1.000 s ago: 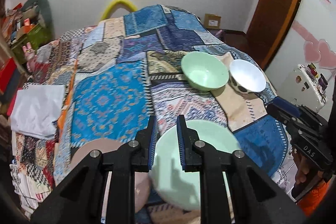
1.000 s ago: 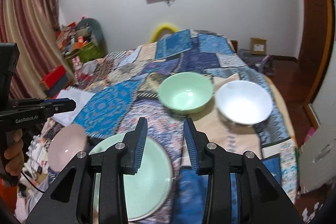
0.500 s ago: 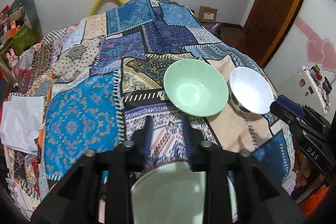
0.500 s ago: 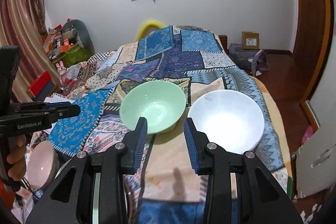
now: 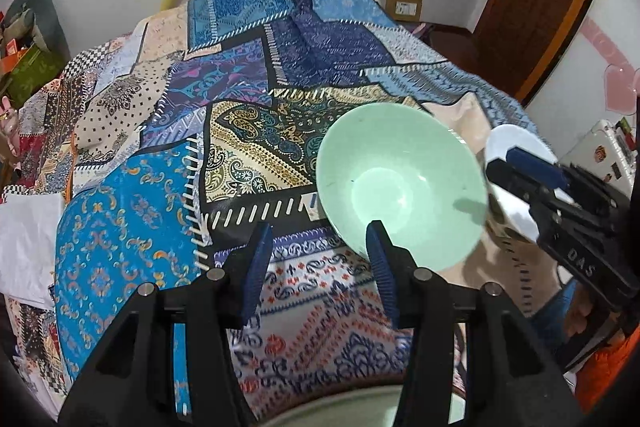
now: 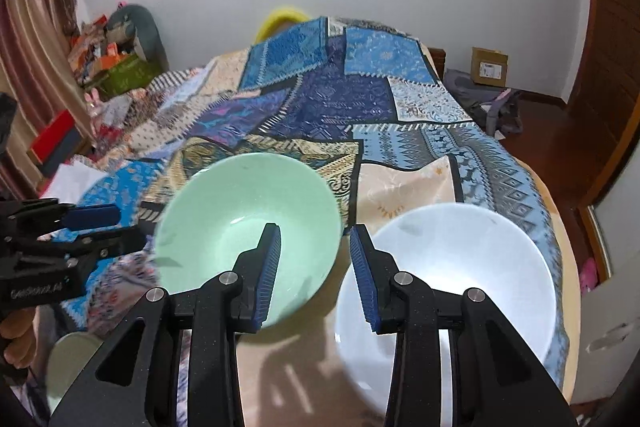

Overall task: Organize plates and bowls
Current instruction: 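Close both grippers on the mint green bowl rim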

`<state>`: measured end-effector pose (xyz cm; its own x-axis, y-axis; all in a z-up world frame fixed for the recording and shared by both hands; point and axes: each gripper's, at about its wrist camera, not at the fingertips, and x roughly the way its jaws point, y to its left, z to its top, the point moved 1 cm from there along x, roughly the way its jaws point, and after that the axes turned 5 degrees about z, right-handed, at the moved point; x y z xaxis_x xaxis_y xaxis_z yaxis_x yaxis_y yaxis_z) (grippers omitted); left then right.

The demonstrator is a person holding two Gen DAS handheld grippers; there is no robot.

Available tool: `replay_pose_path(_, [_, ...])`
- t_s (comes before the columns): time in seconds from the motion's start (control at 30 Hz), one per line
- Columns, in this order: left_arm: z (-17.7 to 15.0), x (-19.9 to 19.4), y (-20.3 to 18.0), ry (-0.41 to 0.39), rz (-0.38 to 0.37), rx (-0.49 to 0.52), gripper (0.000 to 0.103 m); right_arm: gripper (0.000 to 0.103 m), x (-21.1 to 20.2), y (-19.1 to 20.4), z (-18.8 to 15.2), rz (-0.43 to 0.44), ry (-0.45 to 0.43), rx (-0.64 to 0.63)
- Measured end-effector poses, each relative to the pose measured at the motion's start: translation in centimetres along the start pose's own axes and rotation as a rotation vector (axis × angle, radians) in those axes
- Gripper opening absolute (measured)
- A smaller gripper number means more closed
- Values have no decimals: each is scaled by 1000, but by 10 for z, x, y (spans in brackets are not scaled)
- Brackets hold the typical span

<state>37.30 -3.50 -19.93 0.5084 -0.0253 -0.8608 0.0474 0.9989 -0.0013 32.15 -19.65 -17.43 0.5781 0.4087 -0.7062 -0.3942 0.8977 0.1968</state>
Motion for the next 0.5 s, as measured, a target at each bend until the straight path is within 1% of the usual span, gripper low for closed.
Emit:
replay_pose_path(0.07, [2,9,1,12,-3,2,48,32,7,-2,3,-1,11,-4])
replay_pose_path(0.2, [5,27,-3,36,-10,17,48,23,23,-9,10,3,35,-5])
replay_pose_path(0.33, [8,38,-6,46,-15,29,48,19,36,-12,15,18,72,3])
replay_pose_path(0.4, [9,44,-7,55,-21,28,45,17,42,-12,17,21,93,1])
replay_pose_path(0.43, [10,46,-7,60,-21,27,42,17,44,-11,17,25,100,0])
replay_pose_path(0.5, [10,49,-7,71,-30,25,40,16,48,-9,15,17,119,-4])
